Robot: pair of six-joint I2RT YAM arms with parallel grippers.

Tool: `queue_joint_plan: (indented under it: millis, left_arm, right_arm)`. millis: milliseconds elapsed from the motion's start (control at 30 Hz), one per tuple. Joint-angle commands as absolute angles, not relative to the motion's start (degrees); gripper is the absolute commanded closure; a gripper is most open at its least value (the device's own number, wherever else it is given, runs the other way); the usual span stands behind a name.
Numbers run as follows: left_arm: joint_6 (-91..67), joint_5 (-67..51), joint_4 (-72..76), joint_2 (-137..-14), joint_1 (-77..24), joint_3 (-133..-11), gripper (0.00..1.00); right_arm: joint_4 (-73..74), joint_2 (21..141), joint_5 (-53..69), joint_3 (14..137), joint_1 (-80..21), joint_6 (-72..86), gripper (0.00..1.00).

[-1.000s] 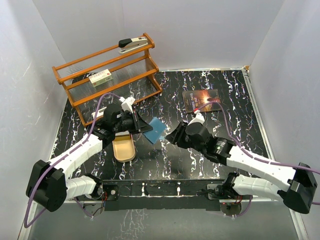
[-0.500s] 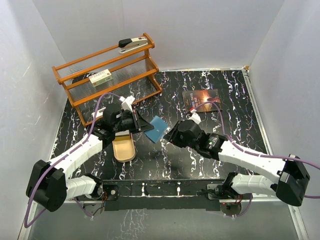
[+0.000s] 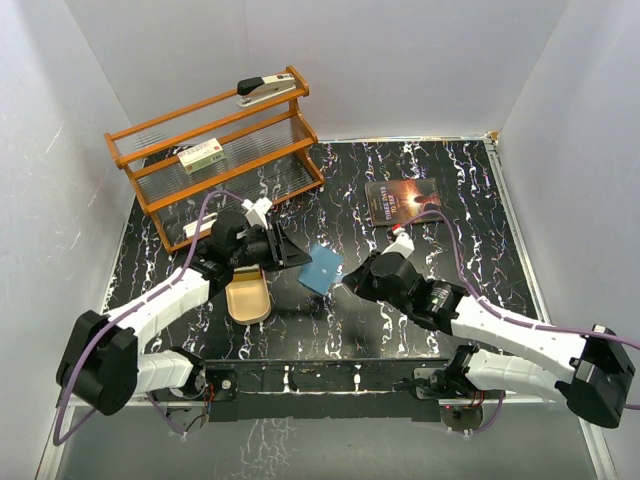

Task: Put the credit cards into the card holder
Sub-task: Open the card holder at the center of the board.

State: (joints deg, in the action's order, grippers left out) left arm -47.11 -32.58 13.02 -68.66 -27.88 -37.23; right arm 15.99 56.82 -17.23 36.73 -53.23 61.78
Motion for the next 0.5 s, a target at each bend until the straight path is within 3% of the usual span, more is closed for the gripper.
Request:
queue_joint_plan:
  millis: [0, 133, 467]
  left_arm:
    - [-43.2, -31.4, 8.9, -72.1, -27.8, -37.2, 0.52]
    - [-39.3, -28.6, 3.9, -74.2, -27.8, -38.8, 0.41]
    - [-36.8, -28.0, -0.3, -72.9, -27.8, -39.9, 0.38]
  right_arm:
    - [11.7, 58.5, -16.5, 34.9, -53.2, 55.3, 1.0]
    - [15.9, 64.3, -14.8, 37.8, -53.2, 52.8, 1.0]
    - [14.6, 63.6, -12.7, 39.4, -53.1, 46.4, 1.0]
